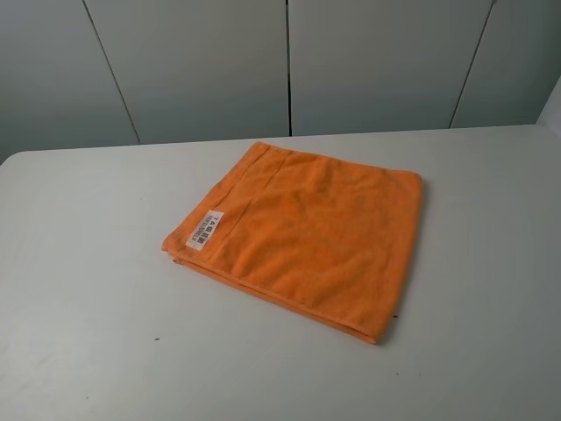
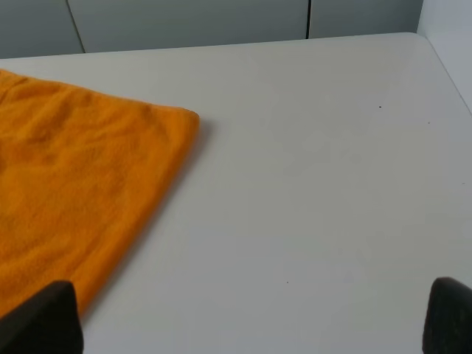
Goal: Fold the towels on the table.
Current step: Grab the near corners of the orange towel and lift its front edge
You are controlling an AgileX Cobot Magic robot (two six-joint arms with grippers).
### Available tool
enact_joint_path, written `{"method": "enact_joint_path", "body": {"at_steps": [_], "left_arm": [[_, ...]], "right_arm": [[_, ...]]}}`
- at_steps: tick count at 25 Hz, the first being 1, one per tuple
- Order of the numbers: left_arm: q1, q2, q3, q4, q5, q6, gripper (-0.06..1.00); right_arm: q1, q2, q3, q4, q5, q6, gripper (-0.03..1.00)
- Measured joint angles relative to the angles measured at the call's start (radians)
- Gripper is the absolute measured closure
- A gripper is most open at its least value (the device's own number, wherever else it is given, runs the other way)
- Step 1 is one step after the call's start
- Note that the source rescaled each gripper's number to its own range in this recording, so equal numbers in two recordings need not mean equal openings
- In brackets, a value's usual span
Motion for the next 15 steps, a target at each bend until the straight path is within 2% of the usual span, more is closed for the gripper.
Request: {"method": "enact_joint_path", "body": {"at_steps": [15], "left_arm": [[0.000, 0.000, 0.000, 0.000, 0.000, -0.002, -0.05]], "right_arm": [[0.000, 0.000, 0.000, 0.000, 0.000, 0.000, -0.03]]}}
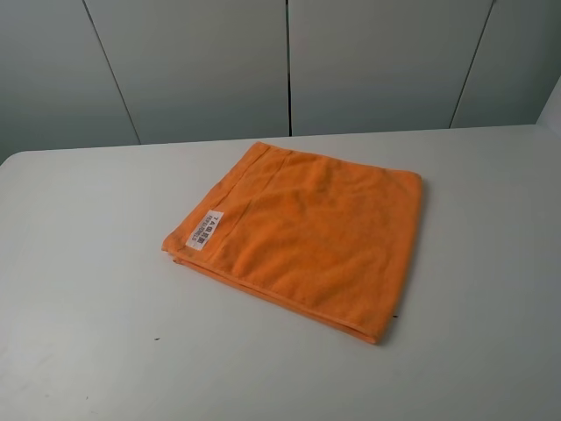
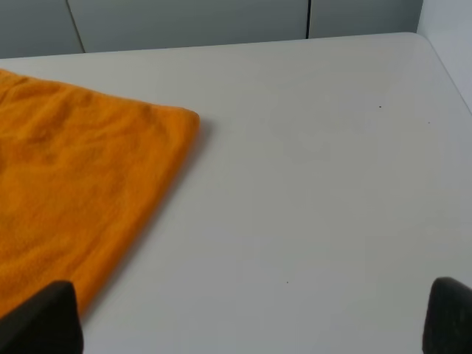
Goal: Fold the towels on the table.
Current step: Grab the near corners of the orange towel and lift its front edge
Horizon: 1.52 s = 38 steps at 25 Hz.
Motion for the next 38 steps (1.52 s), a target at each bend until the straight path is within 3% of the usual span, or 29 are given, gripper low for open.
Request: {"method": "enact_joint_path", "body": {"at_steps": [18, 28, 38], "left_arm": [[-0.002, 0.000, 0.000, 0.000, 0.000, 0.000, -0.05], [-0.127, 0.000, 0.000, 0.000, 0.000, 0.000, -0.05], [-0.133, 0.002, 0.000, 0.009, -0.008, 0.005, -0.05]], "right_arm": [[0.000, 0.000, 0.000, 0.000, 0.000, 0.000, -0.03], [0.000, 0.000, 0.000, 0.000, 0.000, 0.000, -0.03], [0.000, 0.000, 0.000, 0.000, -0.010, 0.009, -0.03]]}}
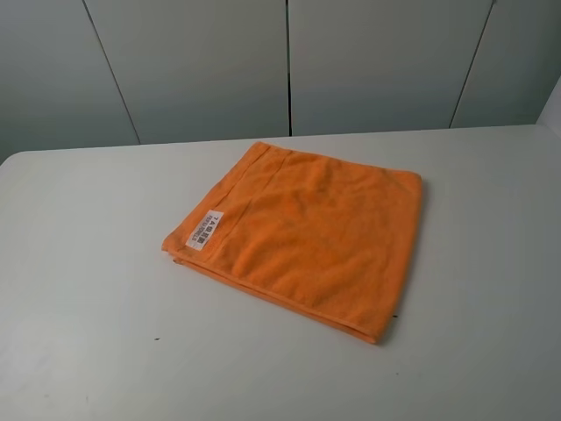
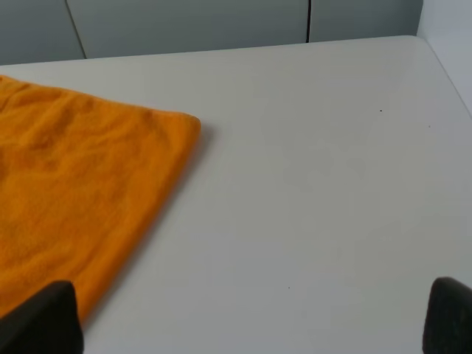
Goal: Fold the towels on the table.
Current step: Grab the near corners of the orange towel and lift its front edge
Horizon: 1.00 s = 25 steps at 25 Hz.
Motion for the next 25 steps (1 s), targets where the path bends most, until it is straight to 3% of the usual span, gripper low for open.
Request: {"method": "enact_joint_path", "body": {"at_steps": [2, 5, 11, 15, 18, 25], "left_arm": [[0.000, 0.024, 0.000, -0.002, 0.000, 0.030, -0.05], [-0.013, 0.125, -0.005, -0.029, -0.019, 0.153, -0.05], [-0.027, 0.384, -0.034, -0.097, -0.209, 0.368, -0.05], [-0.031, 0.570, -0.034, -0.165, -0.393, 0.532, -0.05], [-0.034, 0.688, -0.051, -0.286, -0.563, 0.593, -0.05], [-0.068, 0.975, -0.201, -0.325, -0.520, 0.825, -0.05]], "right_arm": [[0.000, 0.000, -0.002, 0.002, -0.008, 0.000, -0.03], [0.000, 0.021, -0.018, 0.015, -0.031, -0.024, -0.03], [0.000, 0.274, -0.052, 0.215, -0.137, -0.319, -0.03], [0.000, 0.443, -0.061, 0.386, -0.374, -0.437, -0.03], [0.000, 0.549, -0.077, 0.520, -0.486, -0.492, -0.03], [0.020, 0.875, -0.148, 0.625, -0.351, -0.728, -0.03]]}}
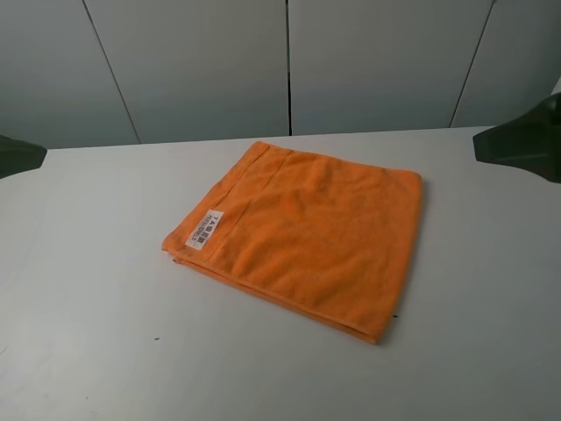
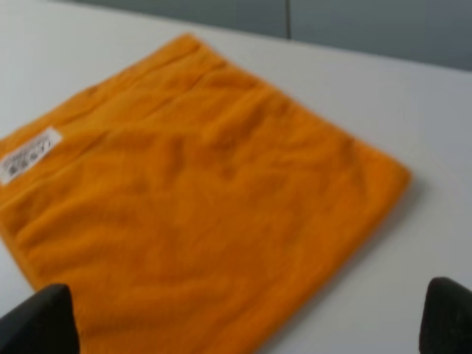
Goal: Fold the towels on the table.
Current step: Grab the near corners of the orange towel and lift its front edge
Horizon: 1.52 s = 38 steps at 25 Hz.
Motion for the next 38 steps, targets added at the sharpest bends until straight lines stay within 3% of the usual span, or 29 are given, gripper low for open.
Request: {"method": "enact_joint_path", "body": {"at_steps": [4, 10, 12, 16, 19, 27, 31, 38], "left_arm": [[-0.039, 0.195, -0.112, 0.004, 0.028, 0.131, -0.05], [-0.135, 0.469, -0.266, 0.074, 0.075, 0.245, -0.05], [-0.181, 0.535, -0.293, 0.144, 0.105, 0.269, -0.05], [-0.292, 0.634, -0.302, 0.398, 0.163, 0.303, -0.05], [-0.355, 0.685, -0.302, 0.473, 0.181, 0.307, -0.05], [-0.390, 0.814, -0.302, 0.502, 0.129, 0.317, -0.05], [-0.390, 0.853, -0.302, 0.508, 0.111, 0.380, -0.05], [-0.390, 0.874, -0.302, 0.508, 0.059, 0.420, -0.05]], "right_arm": [[0.113, 0.183, -0.058, -0.037, 0.050, -0.065, -0.03], [0.303, 0.406, -0.110, -0.265, 0.069, -0.057, -0.03], [0.373, 0.458, -0.112, -0.330, 0.069, -0.042, -0.03], [0.519, 0.579, -0.116, -0.414, 0.069, -0.008, -0.03], [0.591, 0.655, -0.117, -0.436, 0.042, 0.000, -0.03], [0.648, 0.791, -0.130, -0.442, -0.046, 0.063, -0.03], [0.688, 0.813, -0.130, -0.453, -0.086, 0.118, -0.03], [0.750, 0.860, -0.130, -0.626, -0.129, 0.357, -0.03]]}}
